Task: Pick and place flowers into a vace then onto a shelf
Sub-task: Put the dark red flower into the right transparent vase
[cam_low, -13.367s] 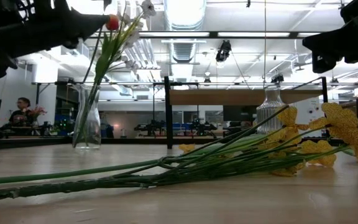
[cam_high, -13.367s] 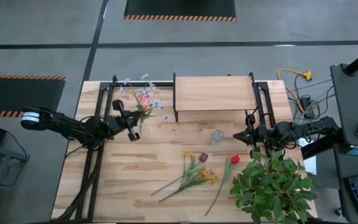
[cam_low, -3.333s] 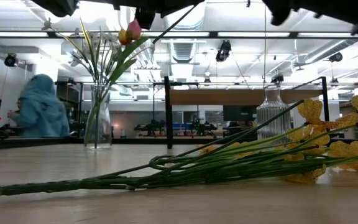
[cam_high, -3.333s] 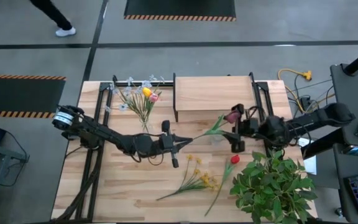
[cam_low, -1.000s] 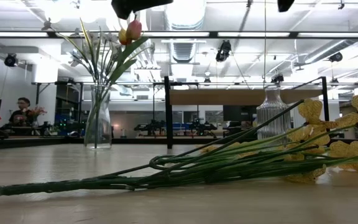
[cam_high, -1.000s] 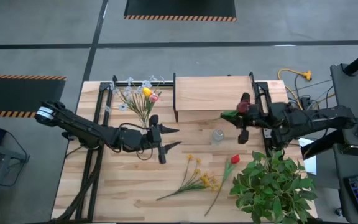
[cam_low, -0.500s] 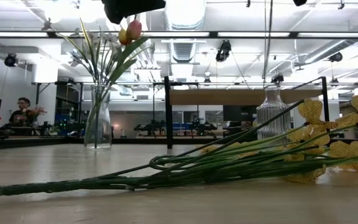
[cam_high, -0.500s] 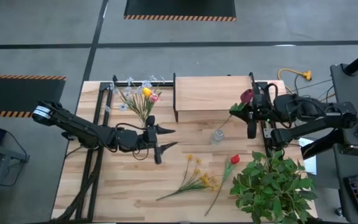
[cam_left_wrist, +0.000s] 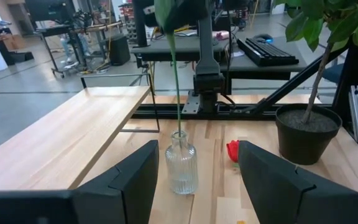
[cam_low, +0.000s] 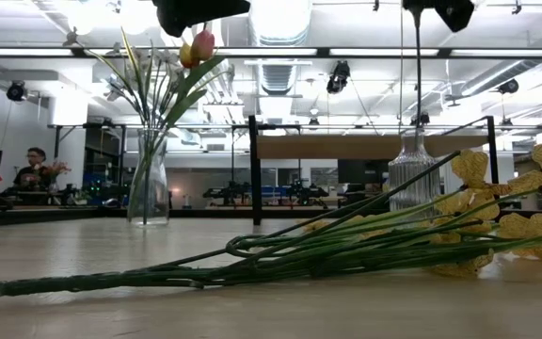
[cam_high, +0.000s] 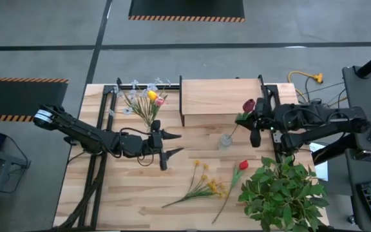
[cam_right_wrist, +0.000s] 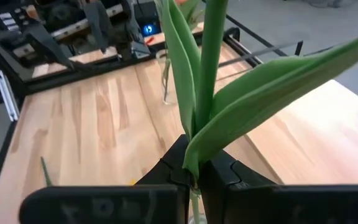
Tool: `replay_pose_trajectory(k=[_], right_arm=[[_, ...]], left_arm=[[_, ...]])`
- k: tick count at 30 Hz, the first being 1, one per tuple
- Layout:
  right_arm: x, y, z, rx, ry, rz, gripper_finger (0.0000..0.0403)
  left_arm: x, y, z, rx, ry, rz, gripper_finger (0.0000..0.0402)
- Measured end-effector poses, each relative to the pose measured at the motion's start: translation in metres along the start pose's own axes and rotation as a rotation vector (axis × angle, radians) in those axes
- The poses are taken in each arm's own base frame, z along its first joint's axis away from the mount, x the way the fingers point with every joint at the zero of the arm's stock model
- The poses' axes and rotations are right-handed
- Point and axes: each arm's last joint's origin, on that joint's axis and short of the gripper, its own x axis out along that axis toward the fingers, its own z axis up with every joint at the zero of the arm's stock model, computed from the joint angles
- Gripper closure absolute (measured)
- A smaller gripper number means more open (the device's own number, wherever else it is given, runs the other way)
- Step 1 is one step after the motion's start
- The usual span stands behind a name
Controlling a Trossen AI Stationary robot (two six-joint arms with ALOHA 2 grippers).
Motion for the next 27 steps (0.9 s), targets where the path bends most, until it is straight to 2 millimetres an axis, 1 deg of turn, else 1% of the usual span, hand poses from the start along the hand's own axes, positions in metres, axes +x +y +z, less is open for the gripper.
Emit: replay_pose_trajectory(k=[4,8,12,16,20,24,27], right_arm=[[0.009,-0.001,-0.011,-0.004,0.011,-0.004,0.0394],[0.023,-0.001,-0.024,-0.008,0.008,-0.003,0.0393],[0.035,-0.002,-0.038,-0.007,0.007,-0.003,0.0381],[0.039,-0.003,-0.045,-0.017,0.035,-0.03,0.0349],[0.039,-0.003,-0.045,-0.015,0.031,-0.036,0.0306],[0.034,-0.004,-0.042,-0.012,0.057,-0.045,0.0258],[0.027,-0.005,-0.04,0.013,0.121,-0.069,0.0226]], left_arm=[[0.0,0.0,-0.002,0.002,0.004,0.0,0.0198],[0.0,0.0,-0.001,0.001,0.002,0.001,0.0198],[0.0,0.0,-0.001,0.001,0.001,0.003,0.0199],[0.0,0.0,-0.001,0.001,0.002,0.003,0.0199],[0.0,0.0,-0.001,0.001,0.001,0.004,0.0199],[0.0,0.0,-0.001,0.001,0.001,0.004,0.0199],[0.0,0.0,-0.001,0.001,0.001,0.004,0.0199]])
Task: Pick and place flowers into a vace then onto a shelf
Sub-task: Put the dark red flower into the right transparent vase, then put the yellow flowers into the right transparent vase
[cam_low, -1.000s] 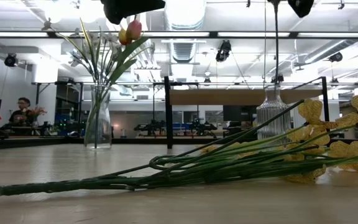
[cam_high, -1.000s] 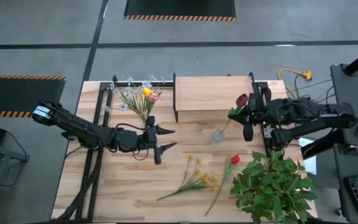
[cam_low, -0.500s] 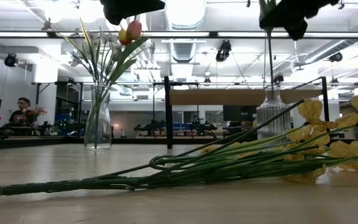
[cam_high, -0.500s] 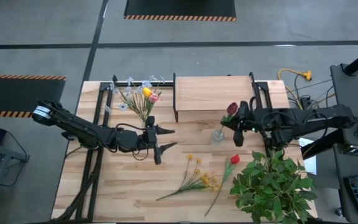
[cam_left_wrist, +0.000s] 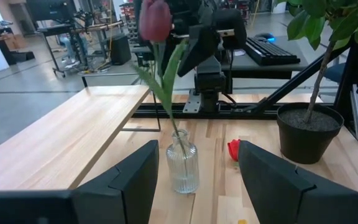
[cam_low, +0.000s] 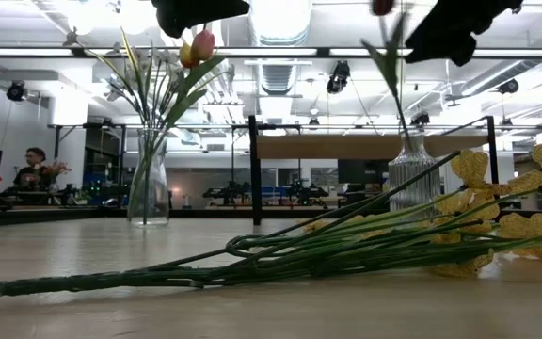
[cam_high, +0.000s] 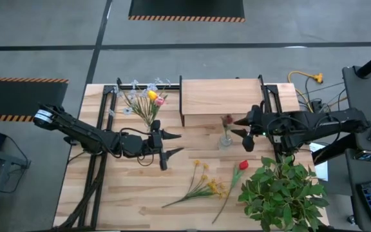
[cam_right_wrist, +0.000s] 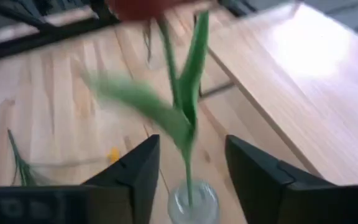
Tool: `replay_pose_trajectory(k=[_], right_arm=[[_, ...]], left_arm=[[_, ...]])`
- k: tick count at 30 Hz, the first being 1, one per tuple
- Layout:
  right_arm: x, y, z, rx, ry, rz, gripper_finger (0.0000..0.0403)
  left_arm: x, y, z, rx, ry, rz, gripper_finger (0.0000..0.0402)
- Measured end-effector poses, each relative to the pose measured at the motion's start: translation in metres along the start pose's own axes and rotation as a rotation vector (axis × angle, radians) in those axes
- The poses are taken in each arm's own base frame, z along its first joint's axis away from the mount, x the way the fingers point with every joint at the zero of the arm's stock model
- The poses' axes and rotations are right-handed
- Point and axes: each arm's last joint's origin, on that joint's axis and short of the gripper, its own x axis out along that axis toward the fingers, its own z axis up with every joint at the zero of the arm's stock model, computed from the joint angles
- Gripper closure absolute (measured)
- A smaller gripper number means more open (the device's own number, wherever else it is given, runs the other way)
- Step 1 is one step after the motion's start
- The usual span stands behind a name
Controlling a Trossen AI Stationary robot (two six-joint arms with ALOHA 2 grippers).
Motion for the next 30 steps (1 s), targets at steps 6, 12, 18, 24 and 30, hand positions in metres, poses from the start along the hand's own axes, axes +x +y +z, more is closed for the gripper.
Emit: replay_pose_trajectory(k=[6,12,18,24,30], right_arm=[[-0.021,-0.003,0.008,0.025,0.128,-0.001,0.0192],[-0.037,-0.003,0.009,0.058,0.159,0.032,0.0195],[-0.052,-0.003,-0.002,0.03,0.096,0.091,0.0208],[-0.065,-0.003,-0.017,-0.061,-0.048,0.122,0.0221],[-0.057,0.008,-0.04,-0.165,-0.181,0.268,0.0232]], left_arm=[[0.0,0.0,-0.002,0.003,0.004,0.001,0.0199],[-0.001,0.001,-0.01,0.003,0.026,0.002,0.0199],[-0.002,0.001,-0.019,-0.018,0.047,0.002,0.0199],[-0.003,0.001,-0.023,-0.025,0.057,0.001,0.0199],[-0.003,0.001,-0.023,-0.03,0.058,0.001,0.0199]])
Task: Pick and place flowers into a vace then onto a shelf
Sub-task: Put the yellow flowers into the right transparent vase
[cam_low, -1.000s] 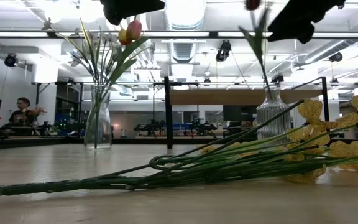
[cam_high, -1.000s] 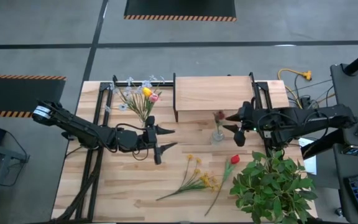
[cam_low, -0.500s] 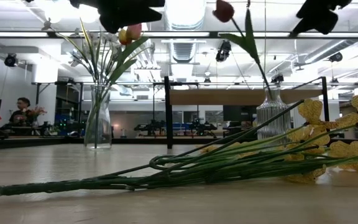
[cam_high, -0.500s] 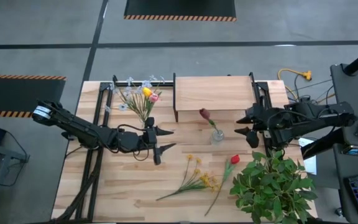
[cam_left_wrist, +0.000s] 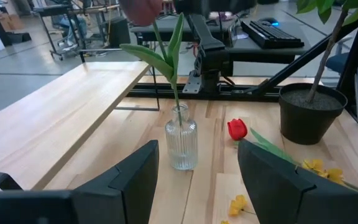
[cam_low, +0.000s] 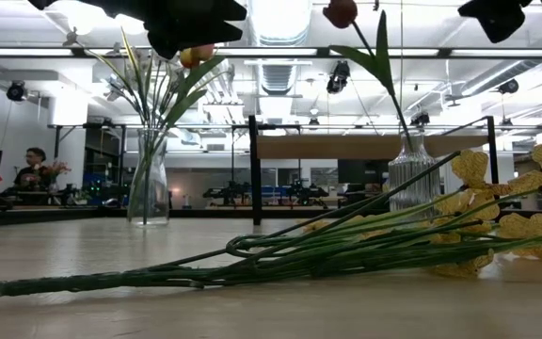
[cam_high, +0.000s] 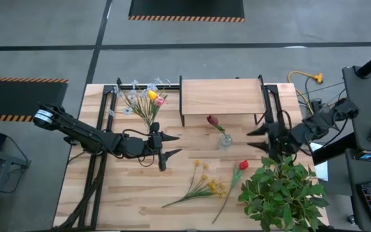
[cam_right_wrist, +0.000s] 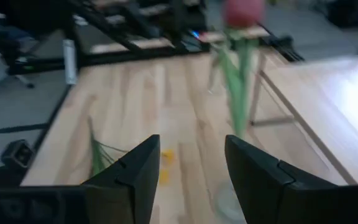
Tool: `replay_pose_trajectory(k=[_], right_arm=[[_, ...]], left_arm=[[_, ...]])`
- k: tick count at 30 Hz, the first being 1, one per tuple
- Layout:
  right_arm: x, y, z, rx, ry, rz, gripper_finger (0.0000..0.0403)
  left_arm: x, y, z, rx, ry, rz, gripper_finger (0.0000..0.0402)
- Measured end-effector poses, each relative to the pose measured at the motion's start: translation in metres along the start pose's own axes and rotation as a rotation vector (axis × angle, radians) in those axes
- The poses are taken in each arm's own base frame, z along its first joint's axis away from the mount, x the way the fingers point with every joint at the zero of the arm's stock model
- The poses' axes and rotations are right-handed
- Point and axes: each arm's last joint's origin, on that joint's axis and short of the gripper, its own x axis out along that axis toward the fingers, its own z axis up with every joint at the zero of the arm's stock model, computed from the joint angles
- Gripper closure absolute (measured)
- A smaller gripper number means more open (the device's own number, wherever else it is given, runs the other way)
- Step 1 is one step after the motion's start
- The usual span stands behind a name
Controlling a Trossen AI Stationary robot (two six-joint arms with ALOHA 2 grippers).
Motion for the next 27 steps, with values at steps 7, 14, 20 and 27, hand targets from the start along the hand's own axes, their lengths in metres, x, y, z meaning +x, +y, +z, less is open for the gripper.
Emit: replay_pose_trajectory(k=[7,14,20,27], right_arm=[[0.012,0.009,-0.022,-0.12,-0.106,0.104,0.0244],[0.022,0.015,-0.041,-0.252,-0.266,0.322,0.0259],[0.035,0.014,-0.069,-0.28,-0.357,0.34,0.027],[0.04,0.01,-0.091,-0.323,-0.475,0.328,0.0276]], left_arm=[[0.0,0.0,0.0,-0.004,-0.002,0.0,0.0199],[0.0,0.0,0.001,-0.005,-0.002,0.0,0.0199],[0.0,-0.001,0.0,-0.005,-0.001,-0.013,0.0199],[-0.001,-0.007,0.0,-0.002,0.012,-0.227,0.0199]])
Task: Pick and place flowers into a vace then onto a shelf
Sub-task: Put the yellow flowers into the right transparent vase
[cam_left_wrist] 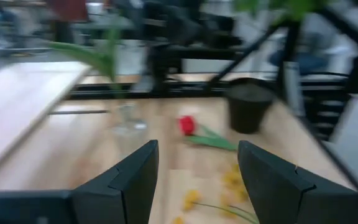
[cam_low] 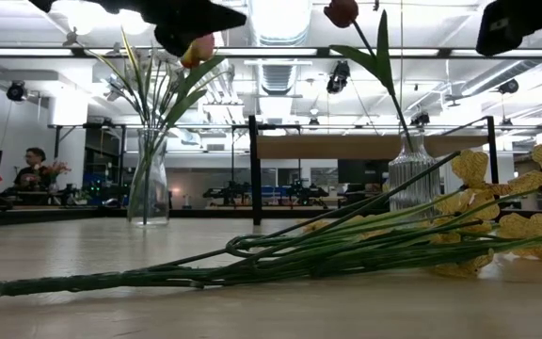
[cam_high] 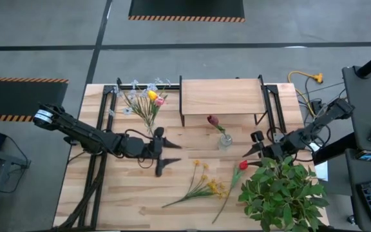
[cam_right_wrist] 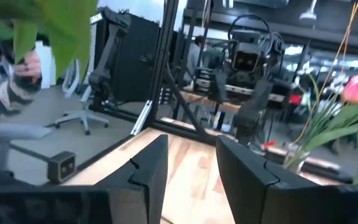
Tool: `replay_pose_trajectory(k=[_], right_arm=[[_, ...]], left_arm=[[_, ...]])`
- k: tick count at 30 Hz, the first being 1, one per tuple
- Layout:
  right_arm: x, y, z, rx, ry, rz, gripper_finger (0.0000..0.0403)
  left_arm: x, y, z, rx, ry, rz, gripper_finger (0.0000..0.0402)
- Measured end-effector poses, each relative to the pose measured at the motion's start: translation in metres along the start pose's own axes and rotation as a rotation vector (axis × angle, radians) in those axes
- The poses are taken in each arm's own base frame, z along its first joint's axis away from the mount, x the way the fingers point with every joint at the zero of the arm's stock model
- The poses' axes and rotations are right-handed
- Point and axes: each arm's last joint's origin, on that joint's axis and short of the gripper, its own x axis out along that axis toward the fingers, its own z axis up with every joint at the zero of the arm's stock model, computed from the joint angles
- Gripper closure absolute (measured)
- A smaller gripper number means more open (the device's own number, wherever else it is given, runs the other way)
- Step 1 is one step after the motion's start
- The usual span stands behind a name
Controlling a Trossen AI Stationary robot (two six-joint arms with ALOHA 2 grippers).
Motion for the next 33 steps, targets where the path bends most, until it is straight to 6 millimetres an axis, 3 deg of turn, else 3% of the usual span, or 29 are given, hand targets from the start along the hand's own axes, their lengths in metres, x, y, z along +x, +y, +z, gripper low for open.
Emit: replay_pose_trajectory(k=[11,20,28,33], right_arm=[[0.001,-0.001,0.008,0.001,-0.028,-0.008,0.0279],[0.001,-0.001,0.008,0.003,-0.023,-0.006,0.0278],[0.001,-0.001,0.005,-0.002,0.002,-0.001,0.0275],[0.001,-0.001,0.004,0.027,0.008,0.0,0.0283]], left_arm=[[-0.01,-0.033,-0.001,-0.011,0.01,-0.231,0.0199],[-0.016,-0.076,-0.022,-0.02,0.066,-0.177,0.0199],[0.023,-0.109,-0.038,-0.022,0.173,-0.174,0.0199],[0.045,-0.121,-0.047,-0.007,0.385,-0.031,0.0199]])
